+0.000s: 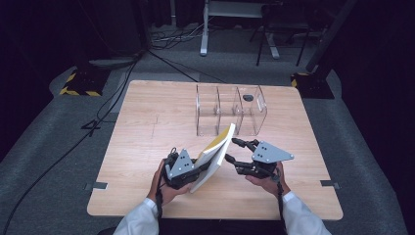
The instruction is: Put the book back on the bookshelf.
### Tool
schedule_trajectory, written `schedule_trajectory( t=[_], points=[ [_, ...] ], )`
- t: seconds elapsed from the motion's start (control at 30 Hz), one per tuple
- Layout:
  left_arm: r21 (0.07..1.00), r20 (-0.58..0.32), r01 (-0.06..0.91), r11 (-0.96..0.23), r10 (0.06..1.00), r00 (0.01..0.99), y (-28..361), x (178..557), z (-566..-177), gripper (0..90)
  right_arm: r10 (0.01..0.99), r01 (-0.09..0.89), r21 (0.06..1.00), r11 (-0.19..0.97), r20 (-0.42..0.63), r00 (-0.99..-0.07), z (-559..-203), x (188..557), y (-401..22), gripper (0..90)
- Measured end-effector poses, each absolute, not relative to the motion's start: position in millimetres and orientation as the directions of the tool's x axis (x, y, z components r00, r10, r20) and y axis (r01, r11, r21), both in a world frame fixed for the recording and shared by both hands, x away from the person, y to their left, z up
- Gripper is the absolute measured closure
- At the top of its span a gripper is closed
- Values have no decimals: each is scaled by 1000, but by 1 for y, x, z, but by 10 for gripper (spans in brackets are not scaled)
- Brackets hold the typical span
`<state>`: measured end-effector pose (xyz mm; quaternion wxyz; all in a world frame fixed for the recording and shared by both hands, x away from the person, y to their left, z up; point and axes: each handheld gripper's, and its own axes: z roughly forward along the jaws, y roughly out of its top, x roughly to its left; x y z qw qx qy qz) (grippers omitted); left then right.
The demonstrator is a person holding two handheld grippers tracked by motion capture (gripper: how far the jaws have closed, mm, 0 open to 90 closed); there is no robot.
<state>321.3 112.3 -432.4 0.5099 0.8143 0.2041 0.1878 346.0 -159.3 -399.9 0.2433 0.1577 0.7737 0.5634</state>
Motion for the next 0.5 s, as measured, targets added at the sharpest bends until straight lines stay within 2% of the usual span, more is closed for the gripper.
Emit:
schedule_trajectory(
  t=[0.17,0.3,0.5],
  points=[
    [905,86,156,-395,531,843,123,315,-434,808,513,-53,941,334,-229,-827,-397,341,-147,403],
    [919,31,181,-351,519,854,122,321,-436,821,527,-45,940,337,-228,-819,-394,343,-143,397],
    [933,-38,201,-300,472,881,107,335,-439,807,570,31,954,298,-152,-807,-393,350,-158,392]
  ],
)
